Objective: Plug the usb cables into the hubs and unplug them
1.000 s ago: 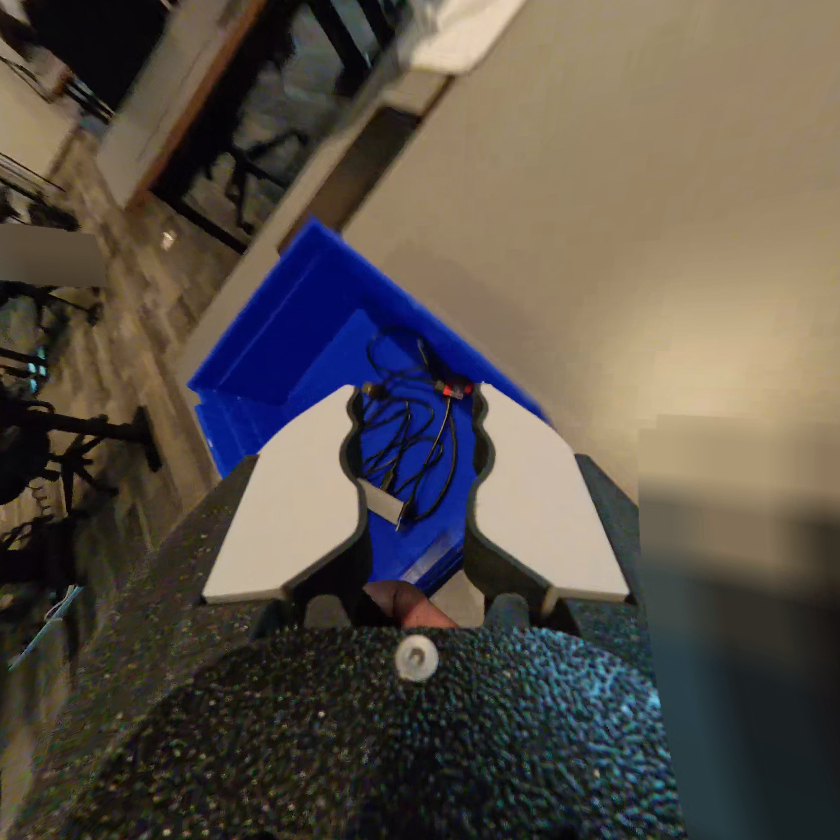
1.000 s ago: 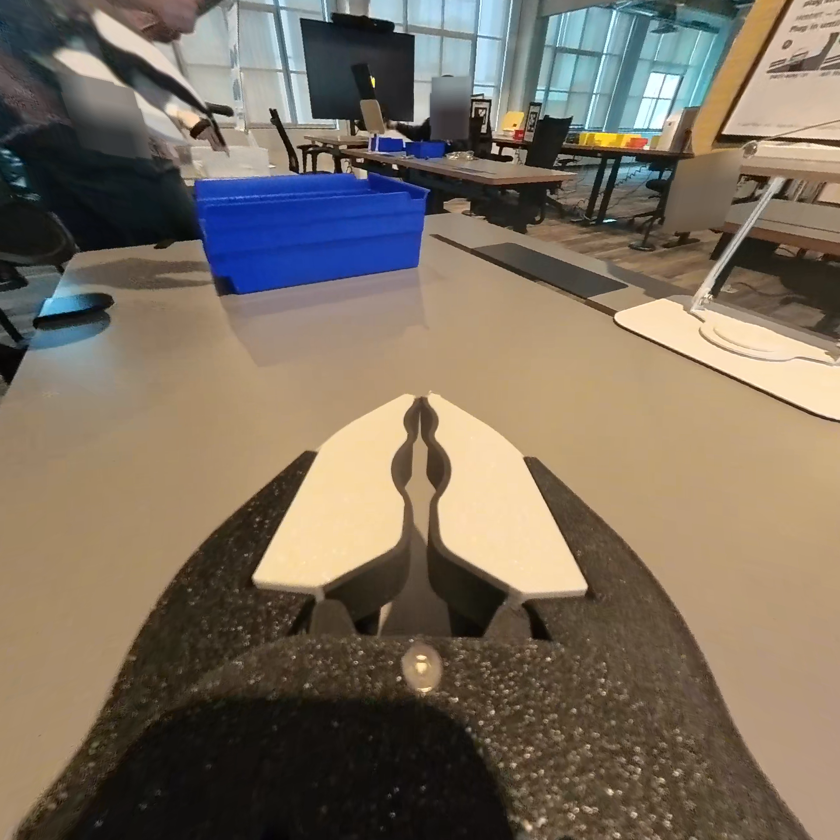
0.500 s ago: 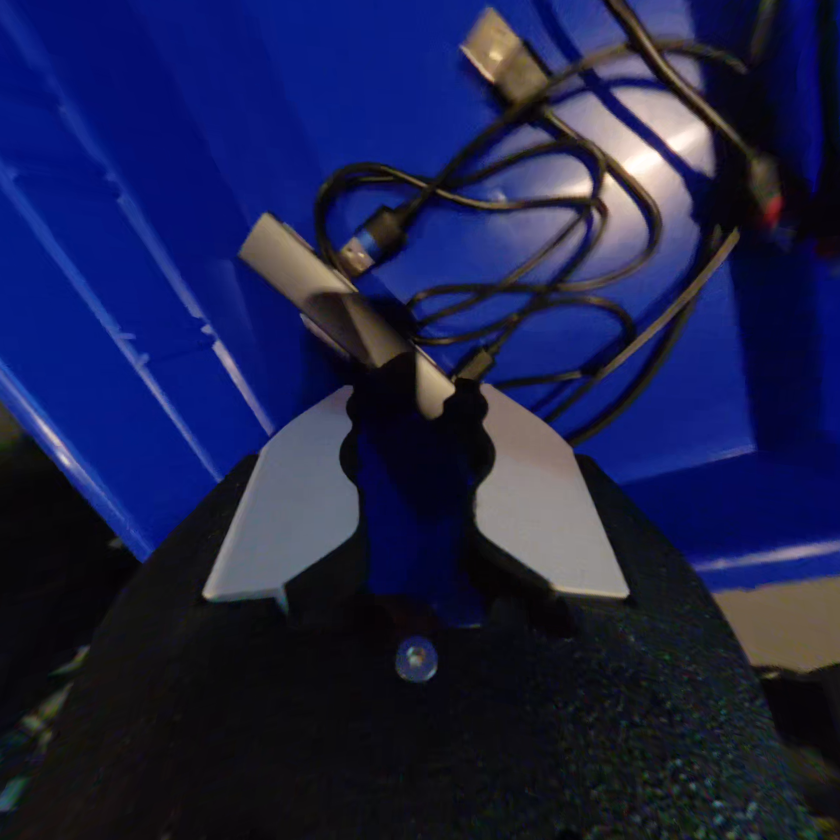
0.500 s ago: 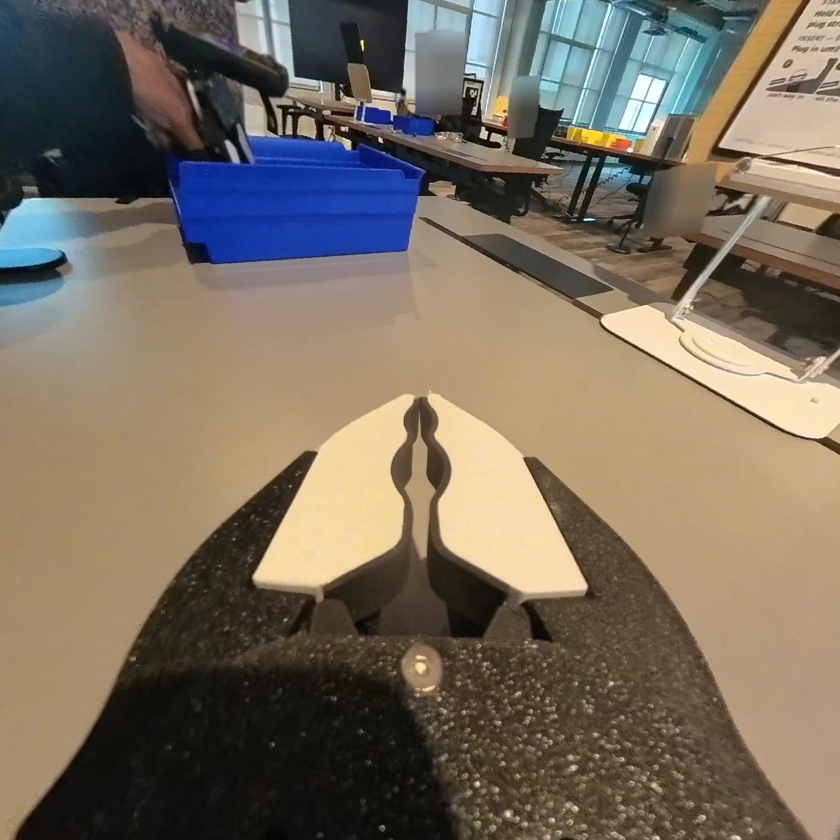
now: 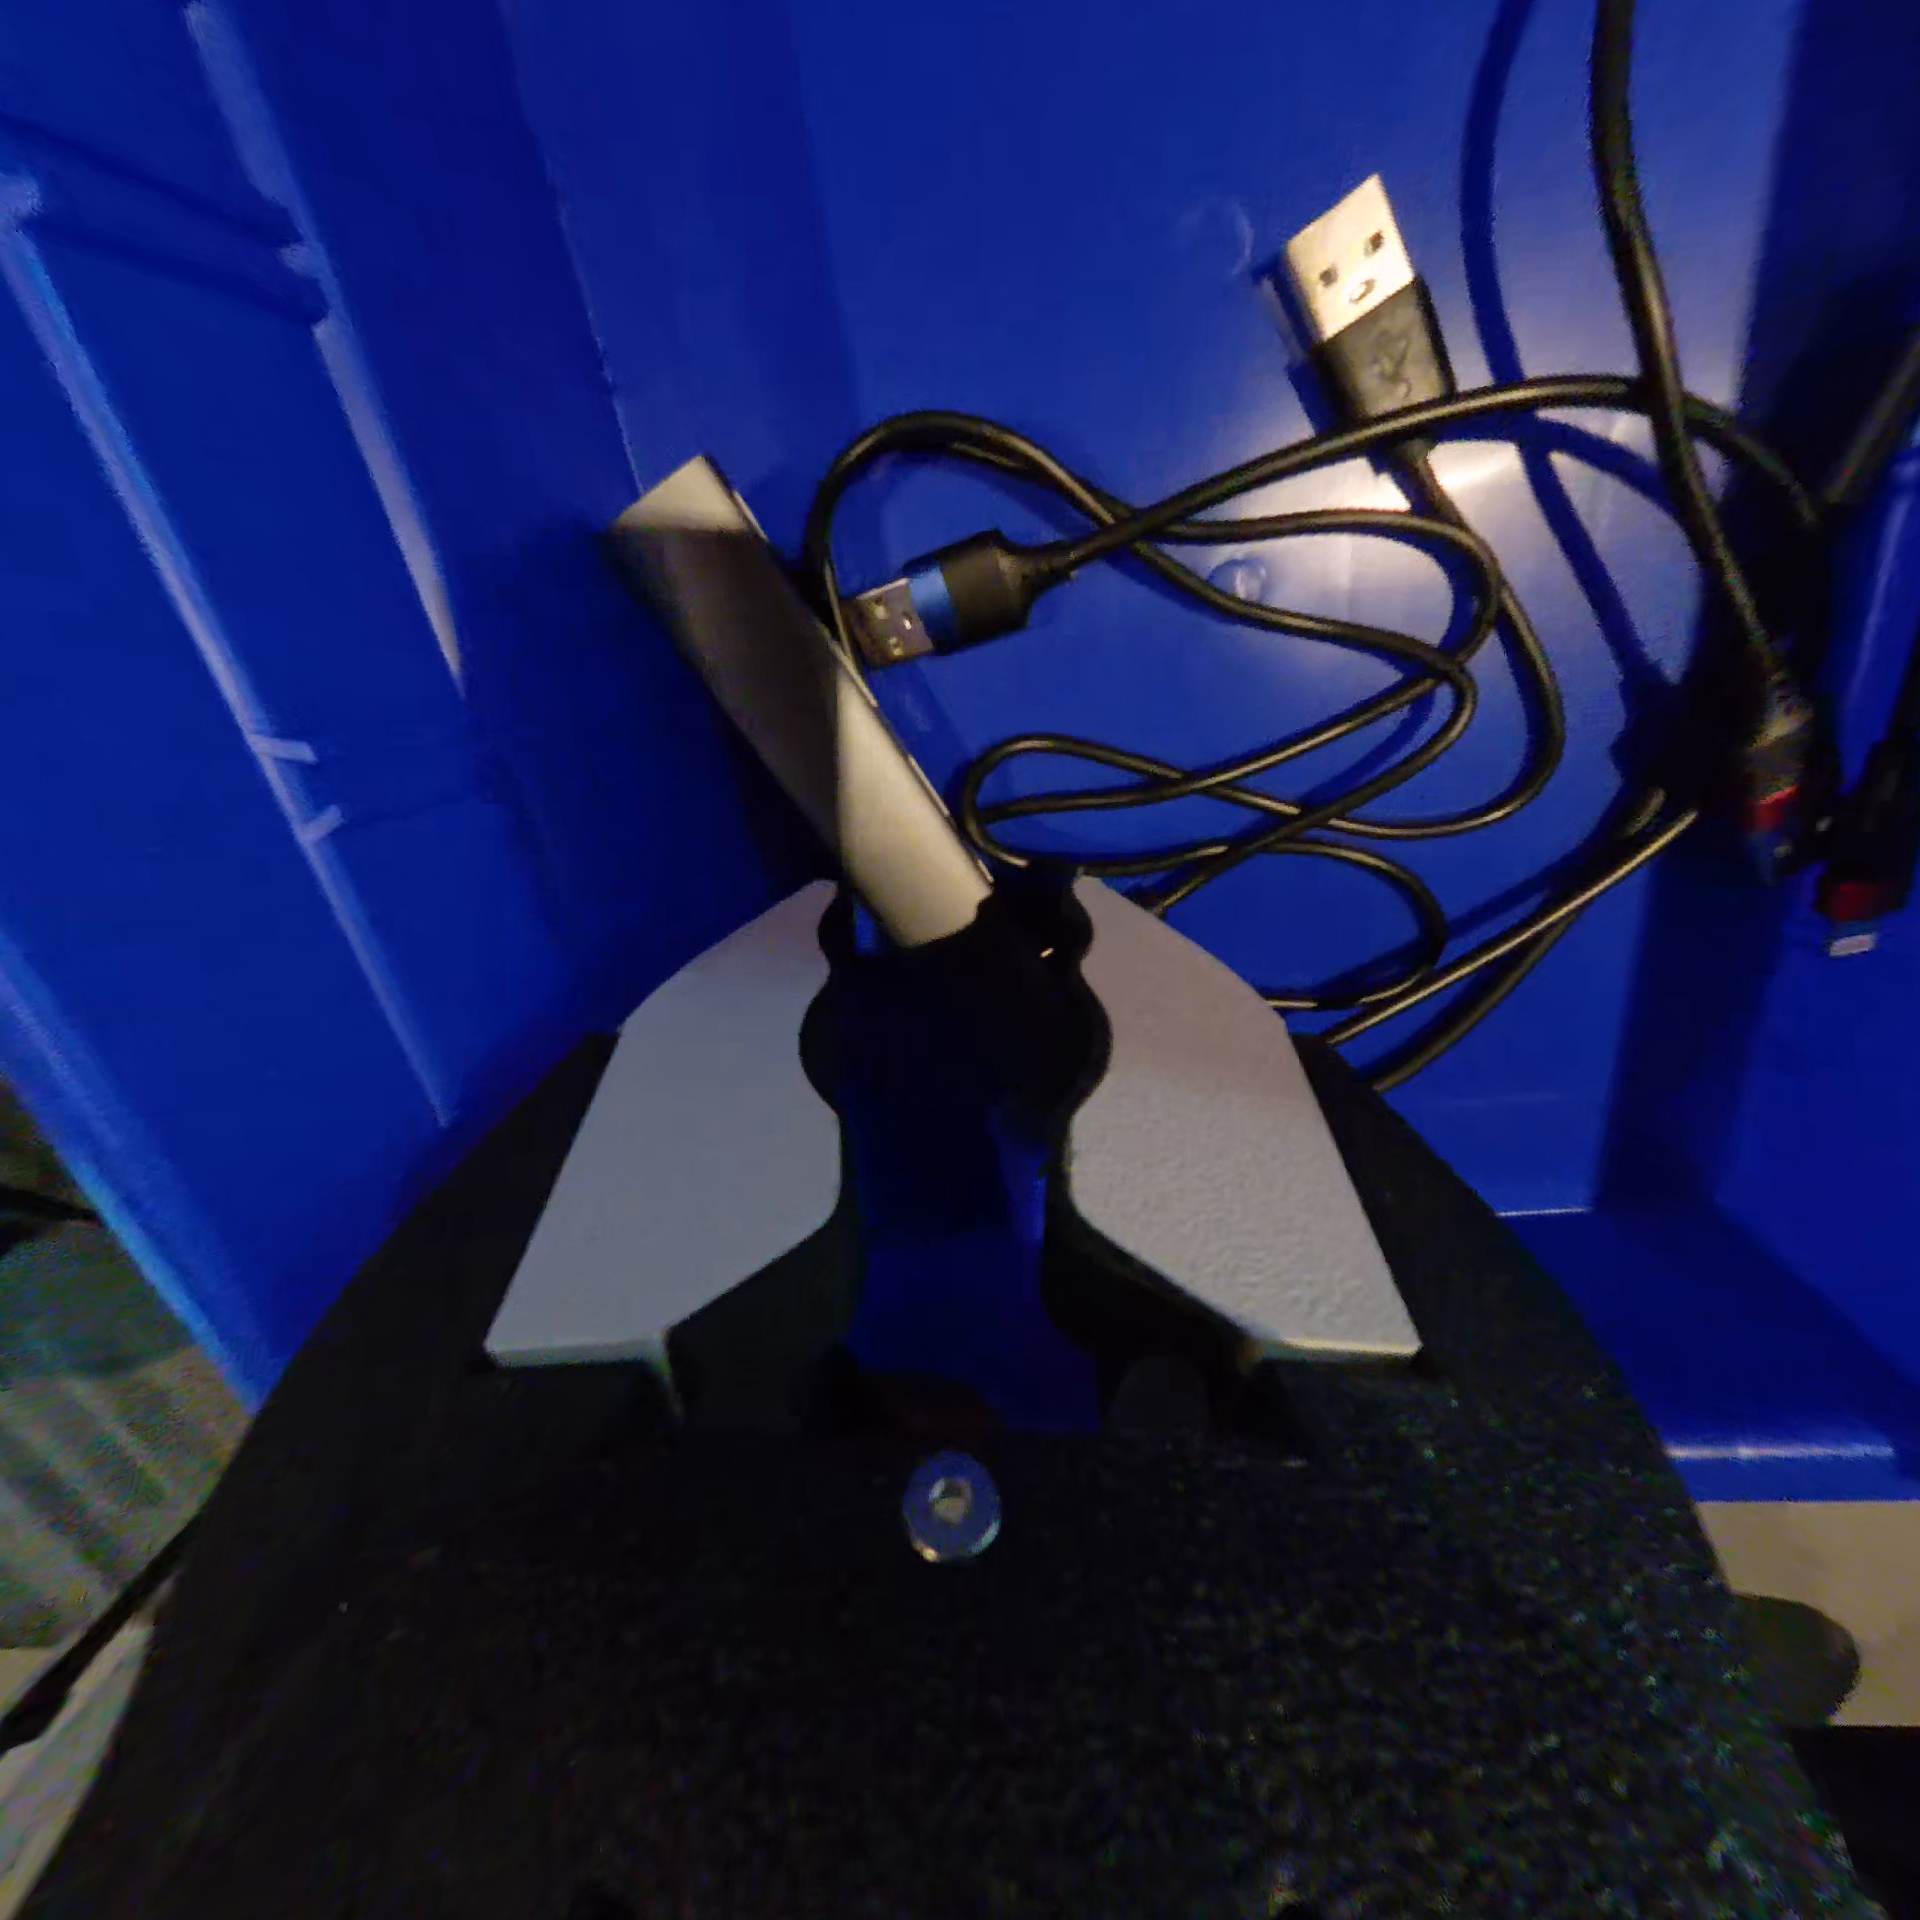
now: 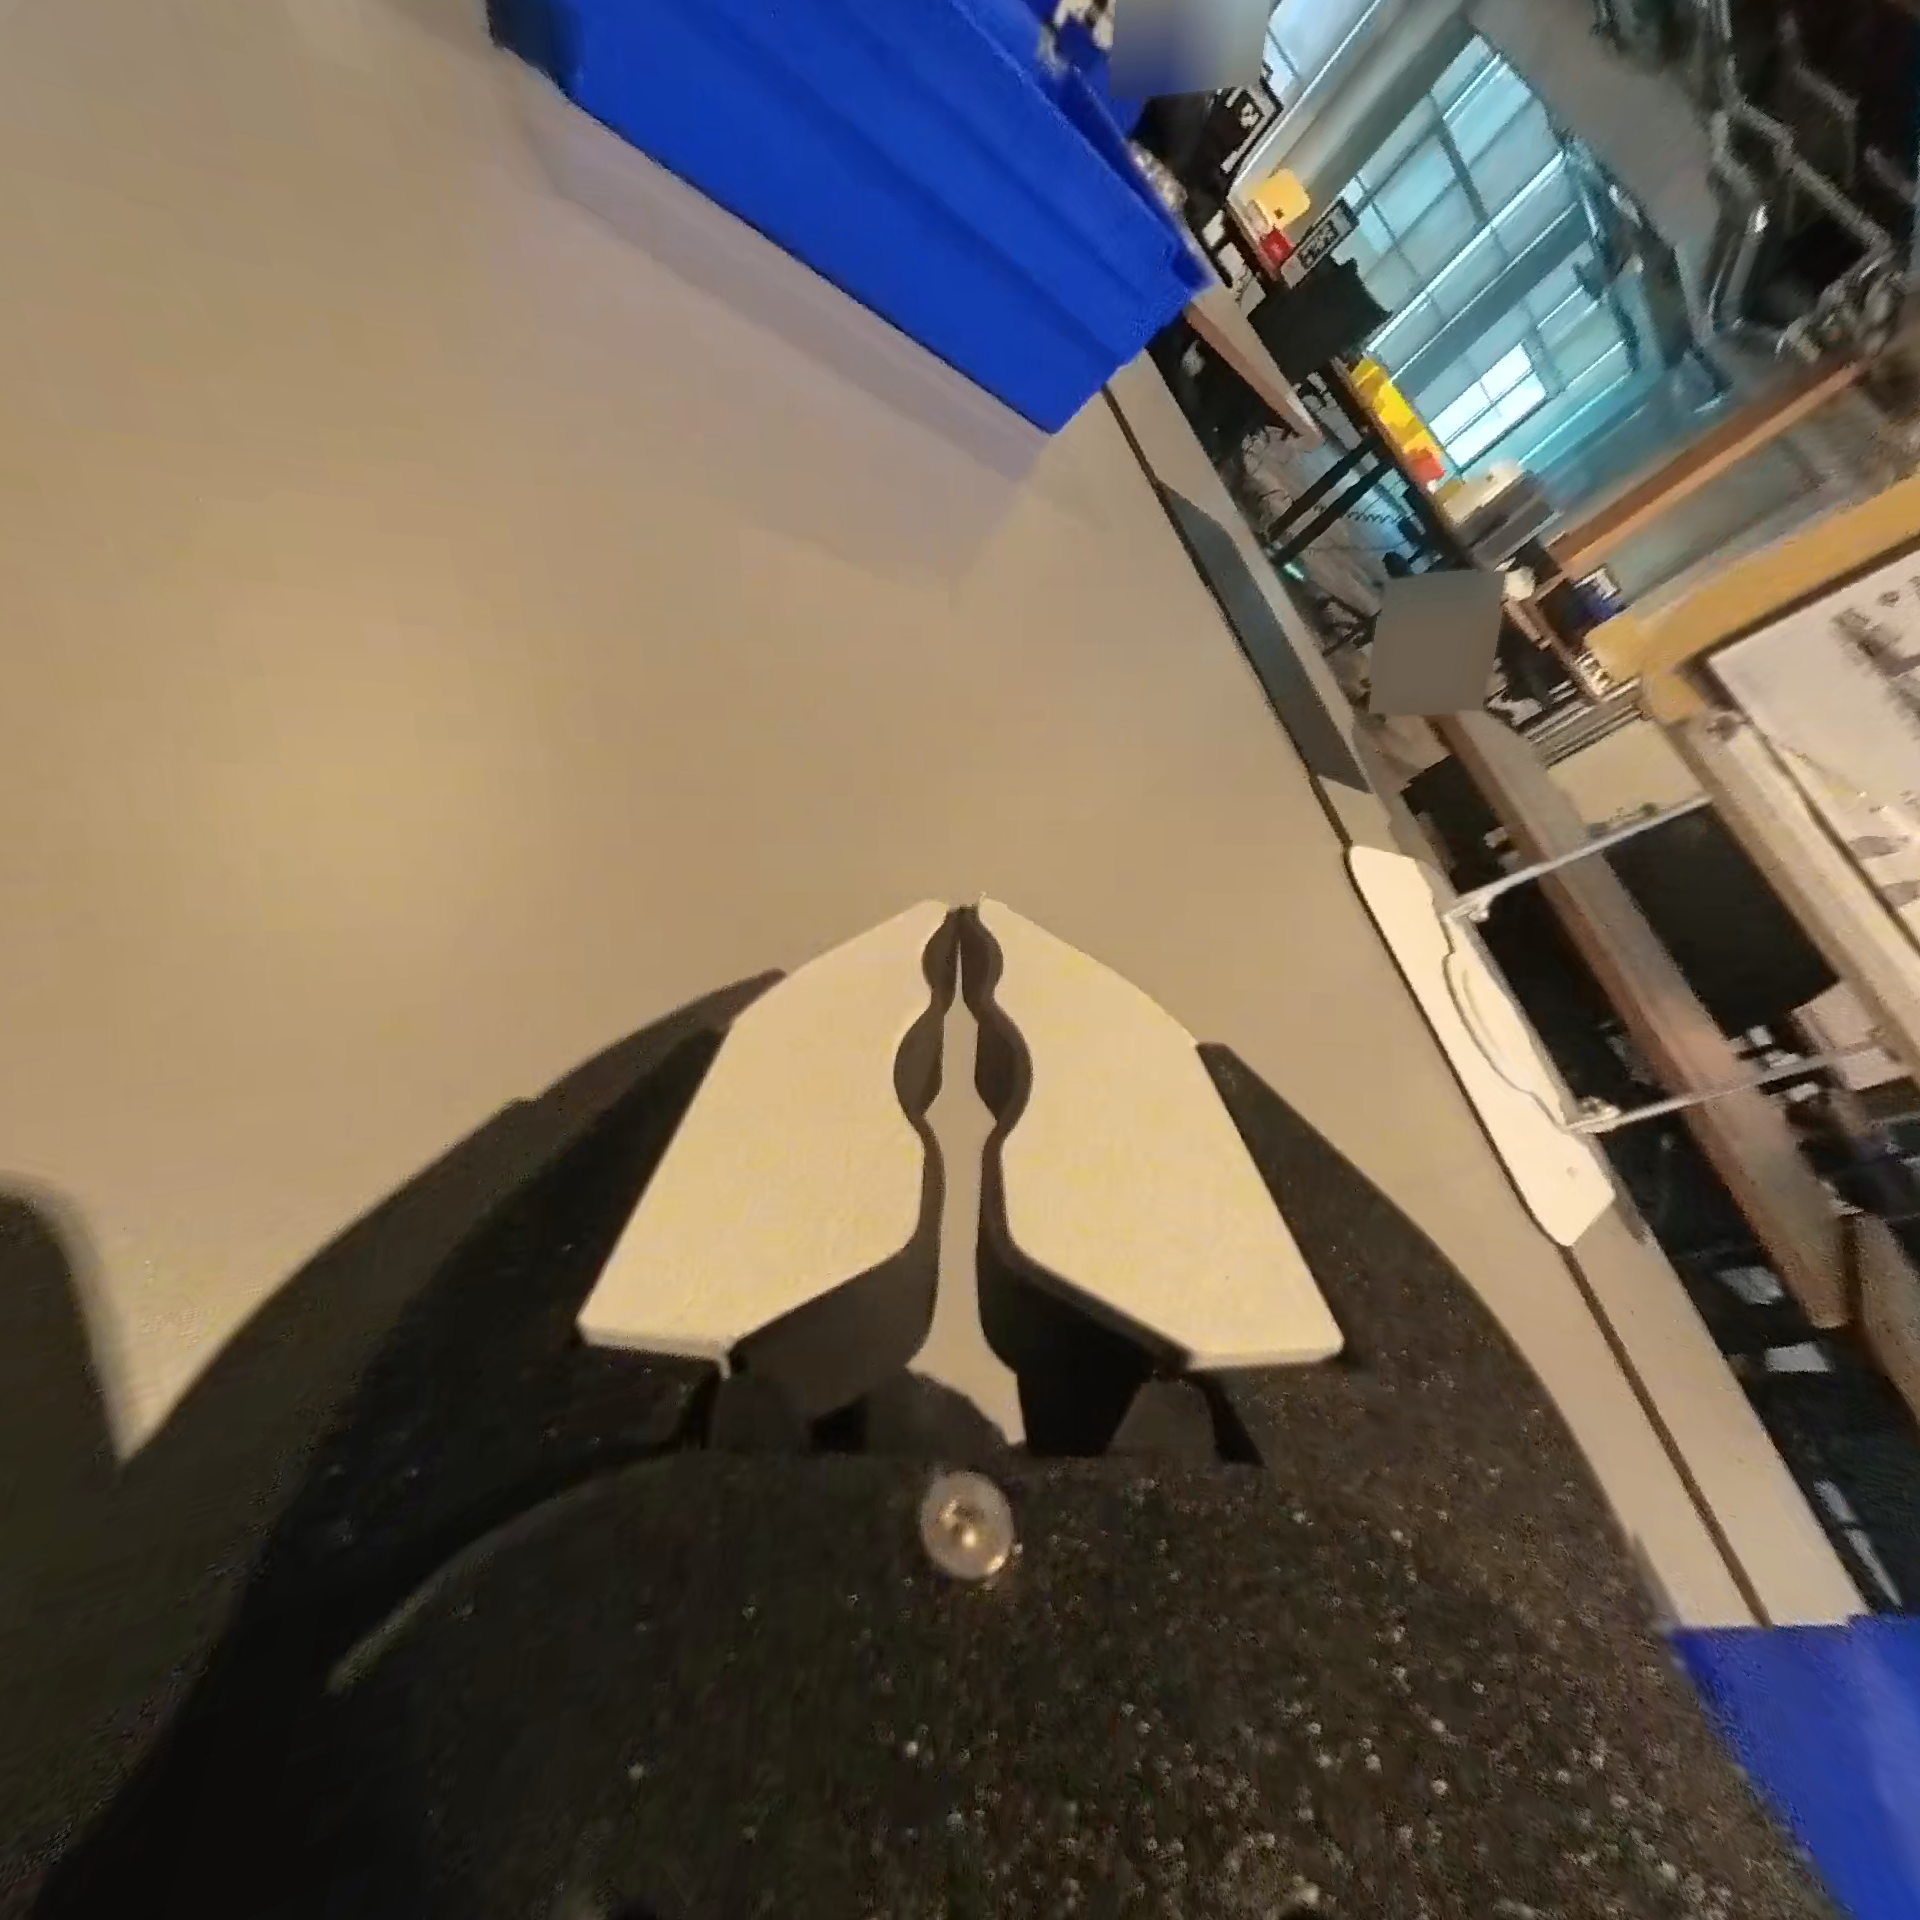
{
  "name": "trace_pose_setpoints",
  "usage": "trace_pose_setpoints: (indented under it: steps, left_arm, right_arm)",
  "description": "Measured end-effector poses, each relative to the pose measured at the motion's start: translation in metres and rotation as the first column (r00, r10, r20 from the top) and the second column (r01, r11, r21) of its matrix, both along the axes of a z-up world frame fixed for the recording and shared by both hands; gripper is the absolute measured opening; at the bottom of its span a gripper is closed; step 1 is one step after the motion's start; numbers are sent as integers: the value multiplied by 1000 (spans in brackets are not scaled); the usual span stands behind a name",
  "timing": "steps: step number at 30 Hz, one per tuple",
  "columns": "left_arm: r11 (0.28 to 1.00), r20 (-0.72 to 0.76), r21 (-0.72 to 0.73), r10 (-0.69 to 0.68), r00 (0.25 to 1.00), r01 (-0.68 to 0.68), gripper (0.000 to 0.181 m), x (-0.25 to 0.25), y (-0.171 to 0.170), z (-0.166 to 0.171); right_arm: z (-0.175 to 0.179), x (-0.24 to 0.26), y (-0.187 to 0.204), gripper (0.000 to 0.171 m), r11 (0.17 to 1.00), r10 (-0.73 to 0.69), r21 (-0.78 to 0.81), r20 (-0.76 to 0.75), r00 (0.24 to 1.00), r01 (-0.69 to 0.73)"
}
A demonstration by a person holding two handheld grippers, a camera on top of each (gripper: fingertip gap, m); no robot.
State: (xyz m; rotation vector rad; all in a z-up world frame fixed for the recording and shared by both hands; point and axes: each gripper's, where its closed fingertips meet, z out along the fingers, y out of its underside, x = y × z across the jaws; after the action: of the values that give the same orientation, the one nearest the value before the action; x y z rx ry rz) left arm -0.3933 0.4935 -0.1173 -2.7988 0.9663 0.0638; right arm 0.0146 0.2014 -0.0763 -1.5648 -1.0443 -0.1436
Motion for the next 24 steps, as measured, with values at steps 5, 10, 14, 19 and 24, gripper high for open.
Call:
trace_pose_setpoints:
  steps: [5, 10, 14, 19, 24]
  left_arm:
    - [1000, -39, 1, 23, 999, -23, 33, -4, 2, -4]
    - [999, -26, -17, 39, 999, -39, 31, -4, 2, -5]
    - [998, 6, -5, 64, 998, -64, 28, -4, 3, -5]
    - [995, 8, 72, 64, 998, -64, 25, -8, 7, -1]
    - [975, -71, 221, 18, 997, -2, 24, -9, 14, 34]
  right_arm:
    - [10, 9, 3, 0, 999, -26, -31, -121, 992, 22]
    - [18, 15, 2, 0, 998, -27, -58, -216, 976, 14]
    - [16, 13, -2, 0, 998, -16, -59, -203, 979, 4]
    - [17, 13, -7, 0, 998, -7, -58, -211, 977, -5]
    - [17, 13, -10, 0, 998, -10, -64, -224, 974, -4]
